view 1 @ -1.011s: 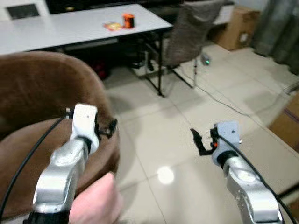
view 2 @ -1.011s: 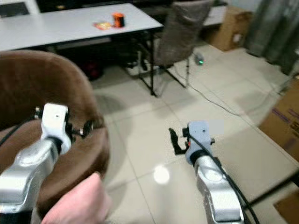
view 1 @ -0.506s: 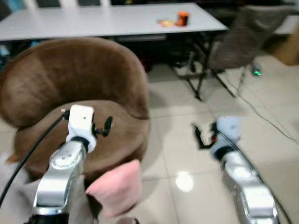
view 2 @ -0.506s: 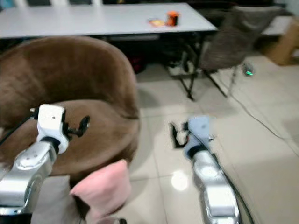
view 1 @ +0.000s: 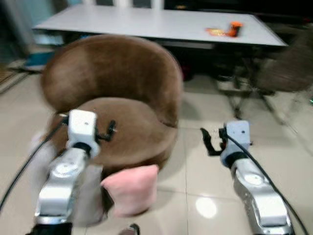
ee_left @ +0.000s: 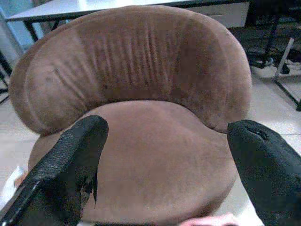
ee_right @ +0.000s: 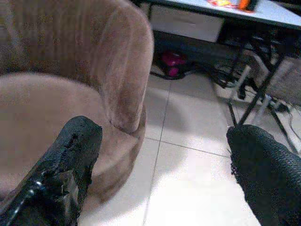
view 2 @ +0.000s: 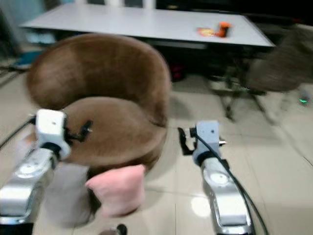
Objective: Move the pillow to the sofa from floor
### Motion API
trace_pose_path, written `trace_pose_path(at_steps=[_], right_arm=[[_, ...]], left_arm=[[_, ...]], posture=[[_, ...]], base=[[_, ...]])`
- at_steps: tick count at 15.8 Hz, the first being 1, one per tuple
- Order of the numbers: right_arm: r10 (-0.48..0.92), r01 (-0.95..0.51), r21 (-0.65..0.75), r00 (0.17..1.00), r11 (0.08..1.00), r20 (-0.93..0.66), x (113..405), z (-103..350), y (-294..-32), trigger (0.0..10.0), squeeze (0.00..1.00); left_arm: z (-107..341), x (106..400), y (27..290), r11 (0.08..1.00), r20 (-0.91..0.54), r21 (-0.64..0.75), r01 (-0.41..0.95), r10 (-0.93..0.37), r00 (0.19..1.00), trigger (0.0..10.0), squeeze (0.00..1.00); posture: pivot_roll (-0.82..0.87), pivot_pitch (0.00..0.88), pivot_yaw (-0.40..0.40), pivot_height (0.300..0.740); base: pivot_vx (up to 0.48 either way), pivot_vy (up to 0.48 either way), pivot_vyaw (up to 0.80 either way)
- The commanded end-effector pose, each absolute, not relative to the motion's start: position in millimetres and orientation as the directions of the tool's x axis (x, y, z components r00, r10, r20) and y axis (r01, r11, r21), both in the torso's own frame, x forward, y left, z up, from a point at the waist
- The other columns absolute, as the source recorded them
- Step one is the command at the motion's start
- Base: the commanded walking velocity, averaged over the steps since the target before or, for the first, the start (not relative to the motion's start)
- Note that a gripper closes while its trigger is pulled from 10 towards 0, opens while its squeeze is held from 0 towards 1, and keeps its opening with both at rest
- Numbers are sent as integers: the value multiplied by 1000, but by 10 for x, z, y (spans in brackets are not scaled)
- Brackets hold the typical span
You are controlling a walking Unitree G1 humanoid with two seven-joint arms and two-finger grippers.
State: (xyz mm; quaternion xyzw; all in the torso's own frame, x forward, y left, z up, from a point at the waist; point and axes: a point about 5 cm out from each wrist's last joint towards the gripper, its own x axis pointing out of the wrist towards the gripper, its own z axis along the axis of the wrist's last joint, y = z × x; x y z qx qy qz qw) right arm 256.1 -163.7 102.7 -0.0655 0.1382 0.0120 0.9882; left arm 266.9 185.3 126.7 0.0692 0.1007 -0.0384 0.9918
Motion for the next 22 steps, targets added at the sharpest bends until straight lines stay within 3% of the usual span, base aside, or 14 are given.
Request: trace_pose_path(at_steps=[1, 2, 3, 4, 5, 9, 17, 22], right_arm=[[-35, 7, -117, 971, 993, -237, 2611, 1084, -1649, 10000, 1000], [-86, 47, -155, 963, 987, -254, 2629, 1055, -1686, 10000, 1000], [-118, 87, -181, 978, 980, -172, 2646, 1106, -1694, 10000, 1000], [-75, 59, -103, 985, 993, -155, 2642, 1123, -1649, 10000, 761], [-67, 55, -78, 985, 995, -158, 2639, 1125, -1640, 10000, 0], [32, -38, -43, 990, 998, -140, 2649, 1142, -1547, 10000, 0], [47, -55, -41, 986, 998, -162, 2705, 1119, -1523, 10000, 0], [31, -38, -35, 984, 999, -177, 2760, 1118, -1515, 10000, 0]], left_arm=[[1340, 2673, 1886, 983, -168, 163, 82, -54, 984, 10000, 0], [1354, 2668, 1886, 983, -165, 160, 90, -63, 984, 10000, 0], [1390, 2667, 1884, 980, -138, 172, 106, -82, 987, 10000, 0], [1408, 2665, 1895, 975, -127, 195, 108, -84, 988, 10000, 0], [1418, 2668, 1900, 974, -114, 200, 103, -81, 990, 10000, 0], [1387, 2647, 1912, 979, -137, 177, 102, -79, 987, 10000, 0], [1393, 2678, 1943, 976, -123, 193, 96, -73, 990, 10000, 0], [1404, 2710, 1956, 977, -117, 190, 99, -78, 990, 10000, 0]], posture=[[-92, 0, -16, 740], [-92, 0, -16, 740], [-92, 0, -10, 740], [-92, 0, -9, 740], [-92, 0, -9, 740], [-77, 0, -20, 740], [-79, 0, -15, 740], [-75, 0, -20, 740]], base=[[0, -292, 0], [0, 0, 0], [0, 0, 0], [0, 0, 0], [0, 0, 0], [0, 0, 0], [0, 0, 734], [288, 0, 300]])
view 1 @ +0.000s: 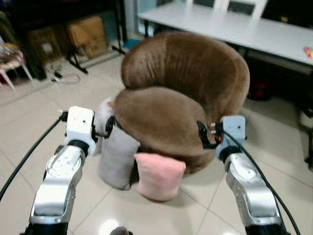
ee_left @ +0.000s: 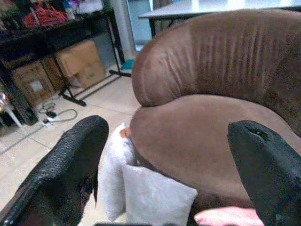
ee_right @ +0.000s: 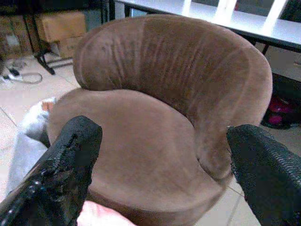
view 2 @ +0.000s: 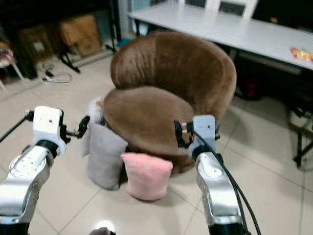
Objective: Move the pillow to the sofa from floor
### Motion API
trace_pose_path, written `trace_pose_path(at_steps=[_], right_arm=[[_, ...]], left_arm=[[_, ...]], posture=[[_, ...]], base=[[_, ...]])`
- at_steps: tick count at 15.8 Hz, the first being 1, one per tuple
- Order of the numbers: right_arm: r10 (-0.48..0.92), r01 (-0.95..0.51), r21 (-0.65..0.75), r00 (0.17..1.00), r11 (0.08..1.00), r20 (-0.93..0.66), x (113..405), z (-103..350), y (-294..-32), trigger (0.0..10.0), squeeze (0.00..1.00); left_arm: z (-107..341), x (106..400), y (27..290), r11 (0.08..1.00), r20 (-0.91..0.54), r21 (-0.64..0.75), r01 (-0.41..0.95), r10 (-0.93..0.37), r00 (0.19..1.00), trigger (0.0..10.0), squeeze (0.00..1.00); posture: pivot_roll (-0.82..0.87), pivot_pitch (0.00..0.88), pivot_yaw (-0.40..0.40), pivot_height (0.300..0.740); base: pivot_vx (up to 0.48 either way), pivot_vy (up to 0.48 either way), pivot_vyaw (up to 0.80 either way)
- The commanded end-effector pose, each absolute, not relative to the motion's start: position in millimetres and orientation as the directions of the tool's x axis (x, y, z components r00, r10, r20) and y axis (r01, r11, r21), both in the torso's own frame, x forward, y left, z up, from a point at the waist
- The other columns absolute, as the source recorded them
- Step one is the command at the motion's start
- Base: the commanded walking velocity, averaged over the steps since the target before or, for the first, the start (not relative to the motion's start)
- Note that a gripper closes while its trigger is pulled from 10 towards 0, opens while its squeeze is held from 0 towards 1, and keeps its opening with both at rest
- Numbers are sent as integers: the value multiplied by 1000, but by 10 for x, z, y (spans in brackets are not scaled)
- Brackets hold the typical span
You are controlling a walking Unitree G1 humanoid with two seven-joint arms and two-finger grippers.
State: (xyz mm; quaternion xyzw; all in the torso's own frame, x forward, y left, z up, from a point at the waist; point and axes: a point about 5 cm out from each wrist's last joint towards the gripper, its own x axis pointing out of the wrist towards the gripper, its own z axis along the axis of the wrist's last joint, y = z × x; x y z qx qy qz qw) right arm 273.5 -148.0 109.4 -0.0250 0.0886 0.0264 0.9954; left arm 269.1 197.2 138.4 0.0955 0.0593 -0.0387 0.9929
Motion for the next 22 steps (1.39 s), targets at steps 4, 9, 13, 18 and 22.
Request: trace_pose_path(at_steps=[4, 9, 13, 18, 22], right_arm=[[23, -26, -14, 981, 1000, -193, 2796, 1104, -1536, 10000, 0], [-8, 3, -27, 978, 1000, -206, 2801, 1096, -1579, 10000, 0], [-7, -7, -73, 980, 997, -199, 2794, 1107, -1587, 10000, 0], [29, -49, -94, 980, 994, -196, 2789, 1107, -1558, 10000, 0], [71, -85, -60, 976, 995, -206, 2776, 1092, -1590, 10000, 0]], left_arm=[[1403, 2713, 1967, 979, -111, 181, 92, -73, 991, 10000, 0], [1395, 2714, 1959, 979, -111, 179, 97, -78, 991, 10000, 0], [1390, 2716, 1943, 979, -112, 177, 104, -85, 990, 10000, 0], [1386, 2718, 1931, 977, -108, 185, 108, -89, 990, 10000, 0], [1396, 2706, 1908, 974, -90, 199, 111, -95, 991, 10000, 0]], posture=[[-71, 0, -27, 740], [-78, 0, -24, 740], [-83, 0, -22, 740], [-81, 0, -28, 740], [-79, 0, -33, 740]], base=[[358, 0, 0], [379, 0, -243], [376, 0, 0], [363, 0, 327], [67, 0, 0]])
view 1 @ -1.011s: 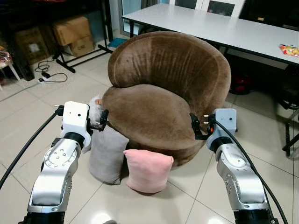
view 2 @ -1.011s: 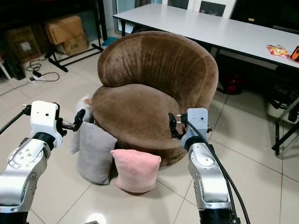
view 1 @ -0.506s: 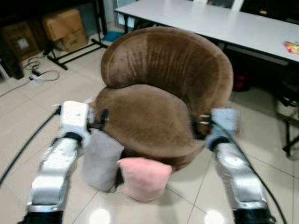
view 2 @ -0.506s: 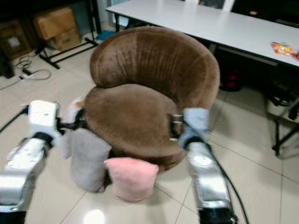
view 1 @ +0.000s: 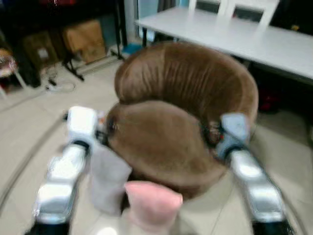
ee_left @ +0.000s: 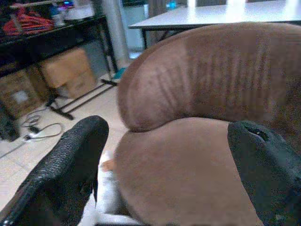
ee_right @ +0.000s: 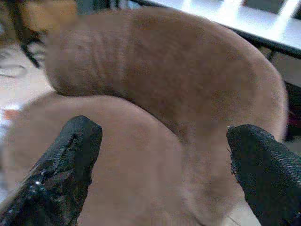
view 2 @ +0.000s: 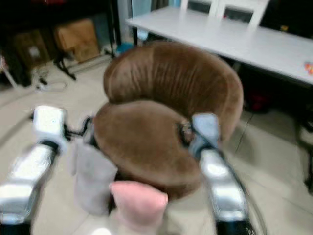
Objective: Move the pillow to the sofa from floor
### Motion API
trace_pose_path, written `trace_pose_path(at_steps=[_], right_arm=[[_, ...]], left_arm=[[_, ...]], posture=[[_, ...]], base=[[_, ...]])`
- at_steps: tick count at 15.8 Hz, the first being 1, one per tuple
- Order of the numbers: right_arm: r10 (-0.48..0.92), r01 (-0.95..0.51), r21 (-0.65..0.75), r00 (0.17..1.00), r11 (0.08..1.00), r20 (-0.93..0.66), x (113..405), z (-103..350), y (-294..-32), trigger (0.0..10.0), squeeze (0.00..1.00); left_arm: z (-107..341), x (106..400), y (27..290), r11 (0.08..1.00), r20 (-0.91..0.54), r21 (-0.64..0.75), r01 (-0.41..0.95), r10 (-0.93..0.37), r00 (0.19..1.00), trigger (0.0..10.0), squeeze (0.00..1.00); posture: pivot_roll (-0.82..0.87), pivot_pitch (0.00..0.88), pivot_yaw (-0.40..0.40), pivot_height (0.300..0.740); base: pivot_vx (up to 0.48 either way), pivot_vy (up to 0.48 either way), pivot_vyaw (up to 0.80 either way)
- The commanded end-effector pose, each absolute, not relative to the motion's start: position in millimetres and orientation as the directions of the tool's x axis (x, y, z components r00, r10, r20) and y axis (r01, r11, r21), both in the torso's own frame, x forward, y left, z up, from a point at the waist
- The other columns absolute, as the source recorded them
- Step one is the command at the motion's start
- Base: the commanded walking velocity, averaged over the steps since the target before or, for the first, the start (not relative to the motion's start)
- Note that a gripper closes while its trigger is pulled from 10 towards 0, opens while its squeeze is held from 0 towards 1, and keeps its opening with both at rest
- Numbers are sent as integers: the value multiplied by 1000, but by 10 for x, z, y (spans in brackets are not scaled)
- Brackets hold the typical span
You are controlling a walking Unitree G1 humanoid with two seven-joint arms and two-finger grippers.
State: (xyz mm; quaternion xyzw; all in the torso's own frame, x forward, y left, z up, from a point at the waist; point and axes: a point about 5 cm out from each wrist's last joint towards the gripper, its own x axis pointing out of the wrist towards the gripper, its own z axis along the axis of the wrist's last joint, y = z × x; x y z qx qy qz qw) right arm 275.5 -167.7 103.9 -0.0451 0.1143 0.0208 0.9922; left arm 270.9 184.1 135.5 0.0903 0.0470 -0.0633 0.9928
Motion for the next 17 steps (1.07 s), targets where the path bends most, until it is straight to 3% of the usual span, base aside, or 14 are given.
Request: trace_pose_path(at_steps=[1, 17], right_arm=[[79, -90, -41, 975, 995, -208, 2771, 1091, -1581, 10000, 0], [81, -87, -26, 981, 996, -178, 2733, 1090, -1566, 10000, 0]], left_arm=[[1396, 2705, 1916, 975, -91, 198, 102, -86, 992, 10000, 0], [1357, 2670, 1973, 977, -60, 203, 69, -58, 997, 10000, 0]], posture=[[-78, 0, -34, 735], [-78, 0, -31, 580]], base=[[0, 0, 0], [0, 0, 0]])
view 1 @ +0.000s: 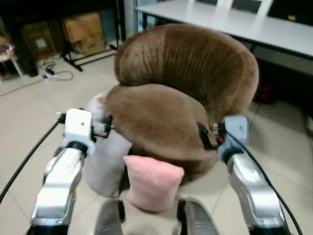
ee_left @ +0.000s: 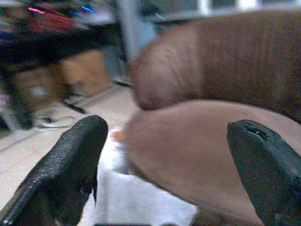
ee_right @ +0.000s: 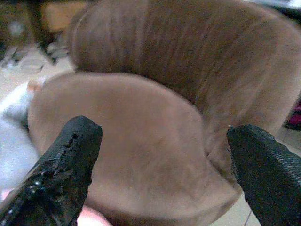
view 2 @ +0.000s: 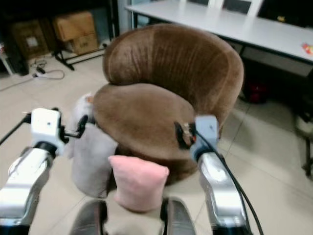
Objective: Move the pillow to the sofa from floor
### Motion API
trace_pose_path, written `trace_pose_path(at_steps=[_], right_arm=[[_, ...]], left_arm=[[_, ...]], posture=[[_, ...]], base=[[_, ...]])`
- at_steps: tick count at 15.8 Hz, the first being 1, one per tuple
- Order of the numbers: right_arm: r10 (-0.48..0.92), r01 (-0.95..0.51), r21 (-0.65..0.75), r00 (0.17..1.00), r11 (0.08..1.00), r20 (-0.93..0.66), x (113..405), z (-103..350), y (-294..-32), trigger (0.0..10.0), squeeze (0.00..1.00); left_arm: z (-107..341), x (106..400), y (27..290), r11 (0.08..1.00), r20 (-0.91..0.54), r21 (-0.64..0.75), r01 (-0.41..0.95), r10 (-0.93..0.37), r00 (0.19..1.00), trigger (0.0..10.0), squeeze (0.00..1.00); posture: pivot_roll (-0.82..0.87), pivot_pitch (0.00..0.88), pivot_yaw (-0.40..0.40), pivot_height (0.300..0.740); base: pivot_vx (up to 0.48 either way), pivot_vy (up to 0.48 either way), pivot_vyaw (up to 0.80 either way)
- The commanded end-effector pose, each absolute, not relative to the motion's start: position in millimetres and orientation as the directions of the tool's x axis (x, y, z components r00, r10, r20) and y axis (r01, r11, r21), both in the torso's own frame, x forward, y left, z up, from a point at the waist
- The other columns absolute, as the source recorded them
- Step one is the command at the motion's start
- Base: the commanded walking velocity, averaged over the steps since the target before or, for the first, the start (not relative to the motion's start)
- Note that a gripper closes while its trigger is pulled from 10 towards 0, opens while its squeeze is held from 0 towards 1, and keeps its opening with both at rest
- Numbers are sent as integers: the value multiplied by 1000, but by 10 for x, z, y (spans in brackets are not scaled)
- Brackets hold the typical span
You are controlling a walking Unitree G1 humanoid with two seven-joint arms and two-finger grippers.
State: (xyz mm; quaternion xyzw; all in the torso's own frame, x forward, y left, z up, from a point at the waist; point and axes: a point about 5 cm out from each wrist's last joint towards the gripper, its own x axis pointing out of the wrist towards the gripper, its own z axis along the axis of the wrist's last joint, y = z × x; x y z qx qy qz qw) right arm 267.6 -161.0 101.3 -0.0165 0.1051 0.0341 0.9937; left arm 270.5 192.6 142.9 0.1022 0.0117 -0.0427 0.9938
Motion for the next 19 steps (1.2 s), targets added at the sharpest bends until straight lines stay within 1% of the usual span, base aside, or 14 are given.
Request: trace_pose_path(at_steps=[1, 2, 7, 9, 12, 13, 14, 15, 19], right_arm=[[82, -89, -33, 980, 995, -180, 2734, 1088, -1563, 10000, 0], [80, -89, -39, 981, 995, -179, 2735, 1088, -1564, 10000, 0], [78, -90, -57, 980, 994, -185, 2745, 1074, -1573, 10000, 0], [72, -86, -68, 980, 994, -187, 2753, 1065, -1578, 10000, 0], [35, -69, -157, 978, 985, -207, 2769, 1037, -1606, 10000, 0], [38, -74, -168, 977, 983, -208, 2775, 1040, -1608, 10000, 0], [53, -91, -177, 977, 980, -207, 2779, 1043, -1591, 10000, 0], [55, -89, -157, 977, 984, -207, 2777, 1039, -1585, 10000, 0], [70, -110, -173, 973, 979, -220, 2756, 1005, -1568, 10000, 0]], left_arm=[[1355, 2668, 1971, 977, -59, 202, 68, -58, 997, 10000, 0], [1354, 2666, 1970, 977, -59, 201, 68, -57, 997, 10000, 0], [1344, 2655, 1960, 981, -54, 176, 77, -69, 996, 10000, 0], [1340, 2646, 1953, 982, -53, 168, 82, -74, 996, 10000, 0], [1337, 2641, 1952, 983, -51, 167, 81, -74, 996, 10000, 0], [1339, 2639, 1950, 983, -50, 167, 81, -73, 996, 10000, 0], [1336, 2637, 1950, 982, -51, 168, 81, -74, 996, 10000, 0], [1335, 2638, 1949, 982, -51, 168, 82, -74, 996, 10000, 0], [1334, 2644, 1947, 982, -54, 170, 83, -75, 996, 10000, 0]], posture=[[-78, 0, -32, 570], [-77, 0, -34, 560], [-75, 0, -43, 560], [-73, 0, -46, 560], [-73, 0, -48, 560], [-72, 0, -48, 560], [-72, 0, -48, 560], [-73, 0, -49, 560], [-74, 0, -47, 560]], base=[[0, 0, 0], [0, 0, 0], [0, 0, 0], [291, 0, 0], [355, 0, 0], [352, 0, 800], [360, 0, 800], [356, 0, 800], [353, 0, 0]])
